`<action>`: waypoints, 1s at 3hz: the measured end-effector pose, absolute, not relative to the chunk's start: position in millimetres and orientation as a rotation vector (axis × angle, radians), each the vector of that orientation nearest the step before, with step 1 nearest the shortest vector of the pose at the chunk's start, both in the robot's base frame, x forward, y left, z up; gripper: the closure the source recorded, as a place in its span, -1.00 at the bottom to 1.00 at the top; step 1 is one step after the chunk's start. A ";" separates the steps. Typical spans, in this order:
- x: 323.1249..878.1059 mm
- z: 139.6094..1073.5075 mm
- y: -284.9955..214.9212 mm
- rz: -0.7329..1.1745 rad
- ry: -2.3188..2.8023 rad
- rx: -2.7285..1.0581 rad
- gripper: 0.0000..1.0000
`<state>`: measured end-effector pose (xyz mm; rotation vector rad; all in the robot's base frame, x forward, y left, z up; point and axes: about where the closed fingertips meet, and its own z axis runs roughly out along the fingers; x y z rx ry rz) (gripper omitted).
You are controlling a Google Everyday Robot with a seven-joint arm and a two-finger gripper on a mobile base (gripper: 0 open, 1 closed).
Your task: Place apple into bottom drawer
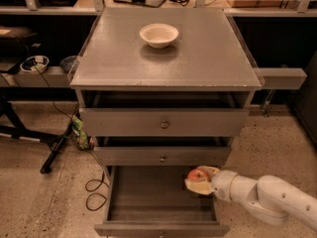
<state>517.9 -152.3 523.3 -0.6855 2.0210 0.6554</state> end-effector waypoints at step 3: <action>521.6 461.3 -122.5 0.836 2.000 -0.718 1.00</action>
Offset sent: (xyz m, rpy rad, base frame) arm 0.0009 0.0286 -0.0684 0.1419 0.0529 0.1095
